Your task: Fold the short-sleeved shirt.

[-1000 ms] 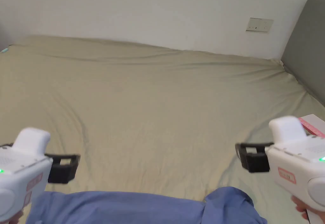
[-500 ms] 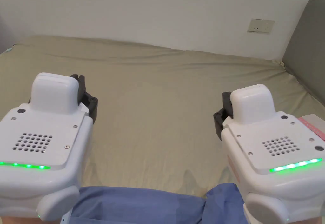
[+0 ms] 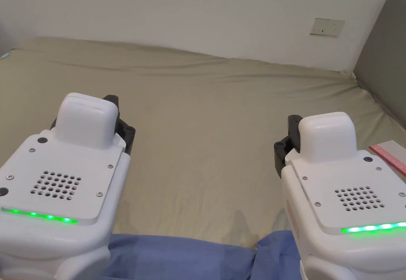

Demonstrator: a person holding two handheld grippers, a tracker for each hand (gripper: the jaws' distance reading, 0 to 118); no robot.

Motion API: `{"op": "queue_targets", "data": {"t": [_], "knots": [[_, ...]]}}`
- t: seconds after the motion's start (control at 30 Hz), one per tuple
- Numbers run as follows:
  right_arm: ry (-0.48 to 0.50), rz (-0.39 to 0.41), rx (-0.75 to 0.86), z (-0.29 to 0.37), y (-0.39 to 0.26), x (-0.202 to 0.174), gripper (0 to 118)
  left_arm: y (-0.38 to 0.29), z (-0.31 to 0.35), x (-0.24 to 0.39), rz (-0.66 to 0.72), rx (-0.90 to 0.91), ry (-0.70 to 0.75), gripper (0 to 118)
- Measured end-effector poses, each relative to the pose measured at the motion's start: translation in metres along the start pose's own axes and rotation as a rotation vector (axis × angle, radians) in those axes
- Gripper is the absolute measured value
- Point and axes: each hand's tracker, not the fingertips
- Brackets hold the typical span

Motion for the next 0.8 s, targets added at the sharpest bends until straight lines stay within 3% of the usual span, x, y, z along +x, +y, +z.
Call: {"op": "queue_targets", "data": {"t": [0.23,0.27,0.3,0.33,0.37,0.4,0.43,0.5,0.6,0.8], "knots": [[0.021,-0.007,-0.095,-0.014,-0.033,0.005,2,-0.06,-0.037,-0.01,-0.016,-0.3,-0.167,0],[0.032,-0.014,-0.123,-0.014,-0.039,0.005,2,-0.079,-0.045,-0.019,0.008,-0.378,-0.22,0],[0.057,-0.024,-0.159,-0.016,-0.044,0.007,2,-0.099,-0.051,-0.034,0.119,-0.439,-0.288,0],[0.085,-0.04,-0.192,-0.018,-0.049,0.01,2,-0.123,-0.056,-0.053,0.259,-0.472,-0.322,10],[0.097,-0.055,-0.215,-0.02,-0.054,0.013,2,-0.146,-0.058,-0.07,0.355,-0.518,-0.3,29],[0.096,-0.051,-0.225,-0.021,-0.058,0.014,2,-0.165,-0.061,-0.083,0.408,-0.58,-0.289,61],[0.089,-0.034,-0.235,-0.021,-0.061,0.015,2,-0.184,-0.064,-0.098,0.431,-0.667,-0.278,78],[0.079,-0.008,-0.251,-0.023,-0.066,0.017,2,-0.213,-0.066,-0.122,0.463,-0.763,-0.283,98],[0.088,-0.025,-0.285,-0.025,-0.071,0.022,2,-0.246,-0.063,-0.155,0.544,-0.86,-0.381,113],[0.095,-0.028,-0.323,-0.029,-0.084,0.026,2,-0.305,-0.061,-0.212,0.81,-0.987,-0.352,114]]}}
